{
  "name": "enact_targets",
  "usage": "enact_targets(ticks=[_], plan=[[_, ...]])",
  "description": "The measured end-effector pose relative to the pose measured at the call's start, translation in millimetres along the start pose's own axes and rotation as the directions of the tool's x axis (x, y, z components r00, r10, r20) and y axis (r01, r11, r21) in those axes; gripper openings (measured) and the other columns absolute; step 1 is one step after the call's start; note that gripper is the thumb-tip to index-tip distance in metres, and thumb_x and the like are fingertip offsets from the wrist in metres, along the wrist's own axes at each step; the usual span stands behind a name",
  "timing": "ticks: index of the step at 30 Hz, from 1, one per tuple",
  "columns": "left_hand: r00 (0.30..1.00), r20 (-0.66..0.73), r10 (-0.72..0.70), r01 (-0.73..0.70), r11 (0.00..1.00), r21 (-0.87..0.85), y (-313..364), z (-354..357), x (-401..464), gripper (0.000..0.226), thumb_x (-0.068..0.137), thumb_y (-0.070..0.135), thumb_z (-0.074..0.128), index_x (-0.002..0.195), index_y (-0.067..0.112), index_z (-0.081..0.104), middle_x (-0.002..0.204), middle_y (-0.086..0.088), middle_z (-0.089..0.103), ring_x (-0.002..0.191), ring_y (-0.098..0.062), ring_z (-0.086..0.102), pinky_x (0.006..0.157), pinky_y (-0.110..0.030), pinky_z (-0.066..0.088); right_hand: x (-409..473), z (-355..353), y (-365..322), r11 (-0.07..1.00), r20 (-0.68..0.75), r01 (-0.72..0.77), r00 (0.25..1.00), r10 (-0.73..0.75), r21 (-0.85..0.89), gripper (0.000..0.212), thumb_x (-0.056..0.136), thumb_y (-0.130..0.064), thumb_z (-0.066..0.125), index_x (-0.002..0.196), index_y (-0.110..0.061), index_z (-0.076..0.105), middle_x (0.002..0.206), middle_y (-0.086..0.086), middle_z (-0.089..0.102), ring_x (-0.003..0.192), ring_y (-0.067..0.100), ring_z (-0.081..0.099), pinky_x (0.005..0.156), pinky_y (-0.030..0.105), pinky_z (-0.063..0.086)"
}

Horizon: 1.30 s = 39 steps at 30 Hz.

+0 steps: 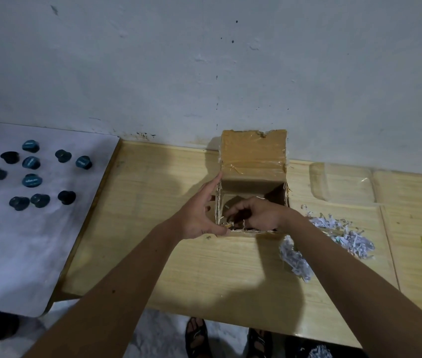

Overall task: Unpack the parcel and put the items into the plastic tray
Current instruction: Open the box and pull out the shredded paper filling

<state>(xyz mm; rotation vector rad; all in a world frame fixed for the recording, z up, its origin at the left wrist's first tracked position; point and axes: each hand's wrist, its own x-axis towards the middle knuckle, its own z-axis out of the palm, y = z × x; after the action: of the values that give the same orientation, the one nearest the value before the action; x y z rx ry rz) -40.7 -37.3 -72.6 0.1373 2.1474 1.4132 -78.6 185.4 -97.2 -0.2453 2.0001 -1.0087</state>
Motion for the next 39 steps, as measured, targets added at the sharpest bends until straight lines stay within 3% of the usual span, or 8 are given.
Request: enact_targets(ticks=[5,8,12,19,23,30,35,39], plan=[[1.000,0.004,0.004,-0.004,1.000,0.008,-1.8,-0.6,1.1,0.139,0.066,0.011,0.099,0.165,0.049,0.009,0.169,0.020,0.014,0.155,-0.028,0.029,0.123,-0.053,0.038,-2.2,-3.4,0.7,0.982,-0.141,0.143,0.982,-0.125,0.126,0.046,0.085,0.006,0.077,0.125,-0.015,0.071,0.119,0.001,0.076,0.114,0.015,0.070,0.105,0.033,0.054],[1.000,0.000,-0.007,0.007,1.000,-0.008,-2.3,-0.6,1.1,0.138,0.066,0.011,0.099,0.165,0.050,0.010,0.163,0.025,0.016,0.155,-0.027,0.029,0.123,-0.051,0.038,-2.3,-4.9,0.9,0.986,-0.287,0.153,0.944,-0.164,-0.061,0.046,0.082,-0.003,0.083,0.122,-0.021,0.072,0.122,-0.005,0.073,0.112,0.013,0.069,0.105,0.033,0.053],[1.000,0.005,-0.004,0.004,1.000,-0.014,-3.8,-0.8,1.7,0.138,0.065,0.012,0.100,0.164,0.051,0.012,0.159,0.031,0.016,0.154,-0.025,0.029,0.123,-0.052,0.038,-3.0,-1.5,5.8,0.950,-0.335,0.089,0.922,-0.193,-0.301,0.045,0.086,-0.013,0.078,0.130,-0.019,0.069,0.133,0.001,0.069,0.124,0.020,0.063,0.110,0.036,0.049],[1.000,-0.001,0.006,-0.006,1.000,-0.026,-5.7,-1.2,3.5,0.139,0.064,0.012,0.100,0.163,0.052,0.012,0.169,0.021,0.015,0.154,-0.025,0.029,0.123,-0.048,0.039,-5.3,-0.1,8.3,0.989,-0.299,0.114,0.944,-0.137,-0.093,0.037,0.087,-0.011,0.080,0.122,-0.018,0.072,0.124,-0.008,0.071,0.119,0.011,0.066,0.111,0.034,0.048],[1.000,0.000,0.006,-0.006,1.000,-0.027,-6.3,-1.6,3.7,0.139,0.064,0.014,0.101,0.163,0.054,0.012,0.170,0.021,0.016,0.154,-0.023,0.030,0.122,-0.042,0.040,-4.1,-3.1,10.2,0.988,-0.391,0.127,0.908,-0.149,-0.083,0.038,0.084,-0.017,0.083,0.120,-0.026,0.073,0.115,-0.016,0.073,0.113,0.009,0.067,0.106,0.030,0.049],[1.000,0.004,0.007,-0.007,1.000,-0.018,-4.4,-1.5,2.5,0.139,0.064,0.014,0.101,0.164,0.049,0.012,0.172,0.019,0.013,0.154,-0.026,0.029,0.124,-0.052,0.036,3.4,3.0,12.9,0.973,-0.262,0.067,0.957,-0.126,-0.222,0.041,0.084,-0.004,0.078,0.122,-0.018,0.071,0.123,0.002,0.073,0.119,0.019,0.065,0.106,0.039,0.052],[1.000,0.002,0.007,-0.007,1.000,-0.008,-3.1,-1.3,2.5,0.139,0.065,0.011,0.100,0.165,0.048,0.011,0.172,0.019,0.011,0.154,-0.027,0.029,0.124,-0.053,0.036,0.1,1.9,4.6,0.977,-0.057,0.078,0.994,-0.091,-0.199,0.070,0.085,0.009,0.070,0.143,-0.028,0.059,0.141,-0.007,0.061,0.131,0.012,0.056,0.113,0.029,0.046],[1.000,-0.003,0.010,-0.010,1.000,0.009,-2.2,-0.8,2.4,0.139,0.064,0.013,0.101,0.165,0.048,0.011,0.172,0.018,0.012,0.154,-0.027,0.029,0.124,-0.056,0.036,2.3,-1.8,-1.1,0.981,0.029,0.043,0.999,-0.038,-0.190,0.070,0.084,0.017,0.063,0.134,-0.031,0.067,0.140,-0.011,0.060,0.128,0.011,0.057,0.112,0.032,0.047]])
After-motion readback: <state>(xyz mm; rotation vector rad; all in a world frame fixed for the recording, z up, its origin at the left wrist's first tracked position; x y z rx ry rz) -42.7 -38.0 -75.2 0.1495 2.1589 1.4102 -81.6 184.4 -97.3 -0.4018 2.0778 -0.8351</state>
